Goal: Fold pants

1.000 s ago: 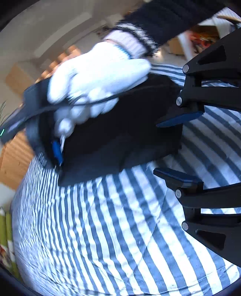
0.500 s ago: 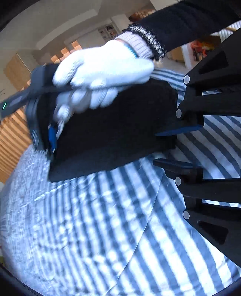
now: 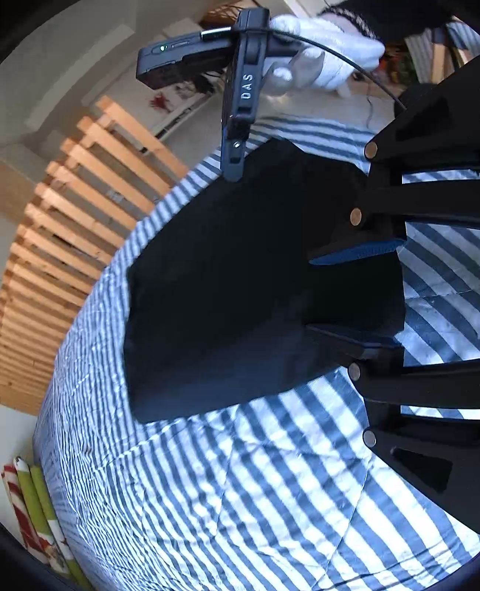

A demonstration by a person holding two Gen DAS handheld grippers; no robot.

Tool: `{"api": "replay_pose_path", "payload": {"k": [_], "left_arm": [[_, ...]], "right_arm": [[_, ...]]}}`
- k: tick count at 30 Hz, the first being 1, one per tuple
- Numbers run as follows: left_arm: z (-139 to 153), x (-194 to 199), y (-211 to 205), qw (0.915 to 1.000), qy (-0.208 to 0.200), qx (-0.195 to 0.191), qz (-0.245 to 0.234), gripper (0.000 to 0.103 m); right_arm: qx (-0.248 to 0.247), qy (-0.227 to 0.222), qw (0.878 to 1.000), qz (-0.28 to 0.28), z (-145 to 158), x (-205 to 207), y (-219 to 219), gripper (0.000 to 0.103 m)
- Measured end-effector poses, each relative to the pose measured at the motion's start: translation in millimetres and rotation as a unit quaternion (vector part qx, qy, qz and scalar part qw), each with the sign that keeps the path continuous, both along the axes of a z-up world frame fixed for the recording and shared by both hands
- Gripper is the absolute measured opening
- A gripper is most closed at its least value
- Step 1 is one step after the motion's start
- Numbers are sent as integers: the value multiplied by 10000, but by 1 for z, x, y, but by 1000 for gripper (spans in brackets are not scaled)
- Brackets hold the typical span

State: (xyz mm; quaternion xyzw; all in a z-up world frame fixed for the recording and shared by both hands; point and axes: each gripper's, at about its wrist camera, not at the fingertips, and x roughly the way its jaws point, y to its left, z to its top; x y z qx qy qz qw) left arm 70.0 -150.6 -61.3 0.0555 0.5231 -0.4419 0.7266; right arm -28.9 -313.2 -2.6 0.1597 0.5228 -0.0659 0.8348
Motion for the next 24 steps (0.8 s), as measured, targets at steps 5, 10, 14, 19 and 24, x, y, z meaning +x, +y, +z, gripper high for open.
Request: {"api": "replay_pose_path", "payload": {"k": [5,10,14,19,24], "left_arm": [[0,-5,2,9998,-89,169,-35,42],[14,21,19,9989,47,123,448,68],[17,47,18,9971,244,168,700,72],[9,70,-3,9951,483,297,815,73],[-11,86,-15,9927,639,472,911,73]], "right_arm": [[-226,469,9986,-65,-23,-23,-9,27],[-142,4,9993,-342,8,-20,-33,35],[129,-55,9998,-153,7,14,-35,54],[266,122,9995,-101,-10,47,-33,54],[195,203,9995,-114,-21,61,-39,56]]}}
